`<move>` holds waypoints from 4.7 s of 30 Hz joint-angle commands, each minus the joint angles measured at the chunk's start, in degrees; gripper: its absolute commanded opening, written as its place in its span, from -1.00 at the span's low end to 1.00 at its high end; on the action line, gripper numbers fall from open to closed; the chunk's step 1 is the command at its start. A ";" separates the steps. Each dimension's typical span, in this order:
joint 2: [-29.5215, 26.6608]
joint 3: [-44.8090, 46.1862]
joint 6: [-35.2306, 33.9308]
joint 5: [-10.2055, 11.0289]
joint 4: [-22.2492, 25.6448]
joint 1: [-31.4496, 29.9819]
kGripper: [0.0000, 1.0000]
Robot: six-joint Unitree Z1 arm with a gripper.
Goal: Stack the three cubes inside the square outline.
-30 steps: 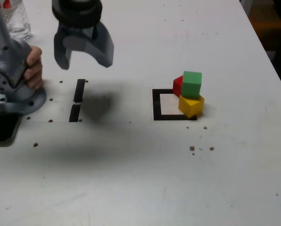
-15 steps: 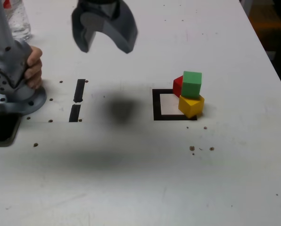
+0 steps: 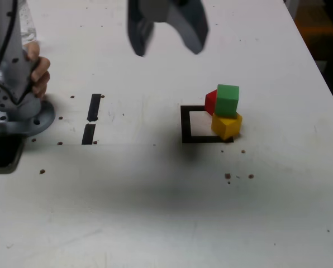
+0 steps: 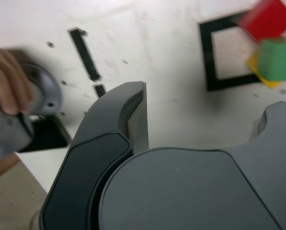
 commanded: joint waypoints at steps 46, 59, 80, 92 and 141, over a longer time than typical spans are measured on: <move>24.28 -14.48 1.57 -1.22 -1.63 2.11 0.75; 25.39 -16.35 0.05 1.07 -2.56 3.12 -0.36; 19.50 -13.77 -0.13 3.14 -1.76 2.37 -0.80; 4.63 -0.81 -1.06 4.56 -0.55 4.91 -0.80; 0.31 20.27 6.20 5.18 -16.30 14.78 0.58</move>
